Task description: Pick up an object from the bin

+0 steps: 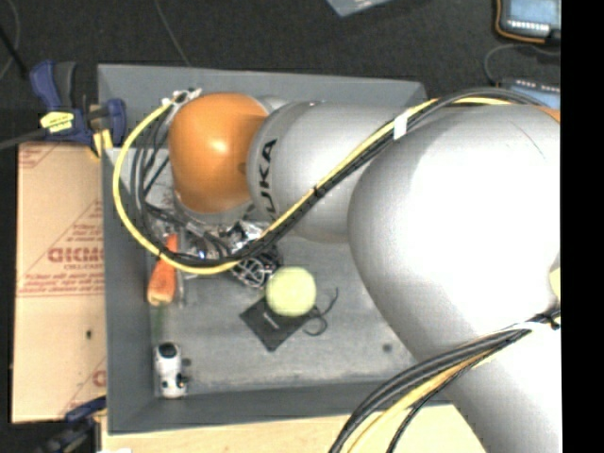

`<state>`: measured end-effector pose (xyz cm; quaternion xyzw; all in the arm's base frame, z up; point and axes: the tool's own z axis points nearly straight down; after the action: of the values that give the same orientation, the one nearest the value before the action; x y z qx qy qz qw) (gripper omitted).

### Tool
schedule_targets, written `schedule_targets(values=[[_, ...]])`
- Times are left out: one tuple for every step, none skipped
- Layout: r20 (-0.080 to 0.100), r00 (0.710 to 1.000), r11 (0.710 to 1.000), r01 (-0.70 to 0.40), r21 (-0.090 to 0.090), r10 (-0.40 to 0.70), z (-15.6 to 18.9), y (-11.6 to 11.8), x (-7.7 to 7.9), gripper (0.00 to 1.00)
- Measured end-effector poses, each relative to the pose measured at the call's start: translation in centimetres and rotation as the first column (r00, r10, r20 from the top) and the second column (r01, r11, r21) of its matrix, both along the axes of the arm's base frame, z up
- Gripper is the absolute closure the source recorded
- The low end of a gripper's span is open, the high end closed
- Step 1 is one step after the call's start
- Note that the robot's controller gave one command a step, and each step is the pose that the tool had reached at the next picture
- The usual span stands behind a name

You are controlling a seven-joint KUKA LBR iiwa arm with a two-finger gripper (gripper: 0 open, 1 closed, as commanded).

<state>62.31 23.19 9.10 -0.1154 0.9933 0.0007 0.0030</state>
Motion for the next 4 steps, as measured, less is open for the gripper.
schedule_targets(values=[[0.006,0.998,0.998,0.056,0.006,-0.056,-0.7,-0.4,0.9,0.0],[0.003,0.976,0.976,-0.218,-0.002,0.218,-1.9,-0.1,0.5,1.0],[0.003,0.976,0.976,-0.217,-0.002,0.217,-1.9,-0.1,0.5,1.0],[0.0,0.976,0.976,-0.217,-0.001,0.217,-1.5,-0.2,0.3,1.0]])
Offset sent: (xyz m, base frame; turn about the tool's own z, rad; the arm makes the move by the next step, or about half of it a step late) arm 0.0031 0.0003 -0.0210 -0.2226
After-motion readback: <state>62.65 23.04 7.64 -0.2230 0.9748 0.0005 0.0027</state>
